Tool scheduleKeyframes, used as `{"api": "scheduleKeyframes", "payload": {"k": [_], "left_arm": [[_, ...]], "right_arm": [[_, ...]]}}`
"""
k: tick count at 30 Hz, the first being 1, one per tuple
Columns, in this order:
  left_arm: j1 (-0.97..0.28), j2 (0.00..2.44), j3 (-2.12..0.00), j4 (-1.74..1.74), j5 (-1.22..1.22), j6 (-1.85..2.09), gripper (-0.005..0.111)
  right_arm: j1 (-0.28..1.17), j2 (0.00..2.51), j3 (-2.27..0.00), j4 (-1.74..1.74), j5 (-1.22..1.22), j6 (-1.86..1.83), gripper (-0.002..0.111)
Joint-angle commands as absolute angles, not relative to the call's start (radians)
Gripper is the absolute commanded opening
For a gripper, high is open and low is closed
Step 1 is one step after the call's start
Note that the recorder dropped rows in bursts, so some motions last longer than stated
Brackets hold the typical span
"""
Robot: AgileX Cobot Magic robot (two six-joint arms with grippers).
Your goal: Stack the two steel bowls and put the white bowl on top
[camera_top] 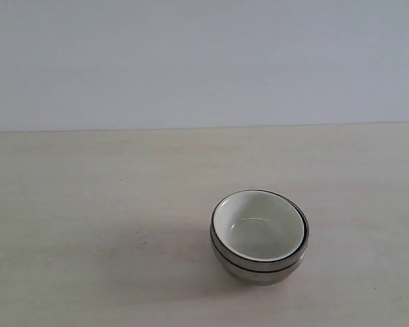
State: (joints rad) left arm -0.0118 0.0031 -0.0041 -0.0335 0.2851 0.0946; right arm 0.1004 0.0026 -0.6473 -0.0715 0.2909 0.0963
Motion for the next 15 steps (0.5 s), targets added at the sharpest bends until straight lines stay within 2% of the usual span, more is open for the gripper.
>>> {"api": "scheduleKeyframes", "payload": {"k": [1, 8, 15], "left_arm": [[-0.009, 0.0, 0.0, -0.041, 0.28, 0.098, 0.004], [-0.009, 0.0, 0.0, -0.041, 0.28, 0.098, 0.004], [-0.009, 0.0, 0.0, -0.041, 0.28, 0.098, 0.004]], "right_arm": [[0.102, 0.0, -0.519, -0.073, 0.233, 0.153, 0.0], [0.102, 0.0, -0.282, -0.057, 0.051, 0.282, 0.0], [0.102, 0.0, -0.114, -0.05, -0.018, 0.291, 0.0]]}}
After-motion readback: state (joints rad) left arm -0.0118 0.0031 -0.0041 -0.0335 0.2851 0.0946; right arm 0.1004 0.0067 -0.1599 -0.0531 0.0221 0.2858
